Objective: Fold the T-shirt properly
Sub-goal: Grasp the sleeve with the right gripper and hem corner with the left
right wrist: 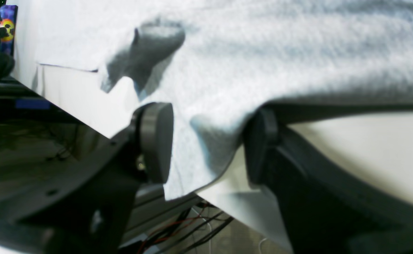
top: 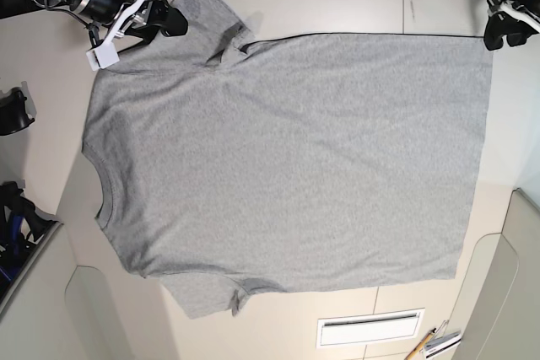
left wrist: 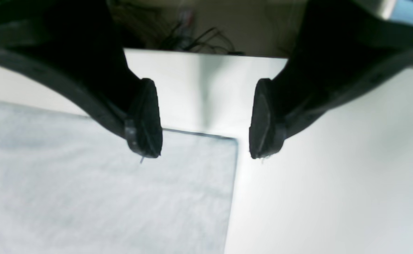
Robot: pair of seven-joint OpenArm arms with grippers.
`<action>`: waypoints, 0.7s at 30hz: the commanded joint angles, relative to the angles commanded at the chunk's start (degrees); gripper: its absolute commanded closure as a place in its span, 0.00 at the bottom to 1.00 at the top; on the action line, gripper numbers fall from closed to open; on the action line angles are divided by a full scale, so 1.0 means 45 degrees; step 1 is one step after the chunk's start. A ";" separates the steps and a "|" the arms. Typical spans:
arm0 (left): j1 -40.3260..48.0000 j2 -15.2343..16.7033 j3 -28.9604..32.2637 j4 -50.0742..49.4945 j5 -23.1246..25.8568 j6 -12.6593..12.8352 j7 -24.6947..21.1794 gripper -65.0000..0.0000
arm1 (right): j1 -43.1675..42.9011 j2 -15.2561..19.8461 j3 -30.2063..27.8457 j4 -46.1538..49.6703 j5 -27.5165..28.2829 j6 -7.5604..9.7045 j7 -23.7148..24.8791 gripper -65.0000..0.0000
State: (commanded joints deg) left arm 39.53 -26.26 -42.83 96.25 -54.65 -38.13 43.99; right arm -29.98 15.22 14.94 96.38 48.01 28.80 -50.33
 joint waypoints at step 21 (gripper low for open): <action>-0.1384 -0.0933 0.1763 -0.3643 -0.1015 -0.0416 0.0947 0.31 | 0.0019 -0.0010 -0.0019 0.0000 0.0243 0.0044 0.0039 0.51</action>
State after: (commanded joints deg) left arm 33.30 -30.46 -34.89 79.85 -59.22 -40.00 48.25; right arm -29.89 15.18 14.85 96.38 49.10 28.99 -50.15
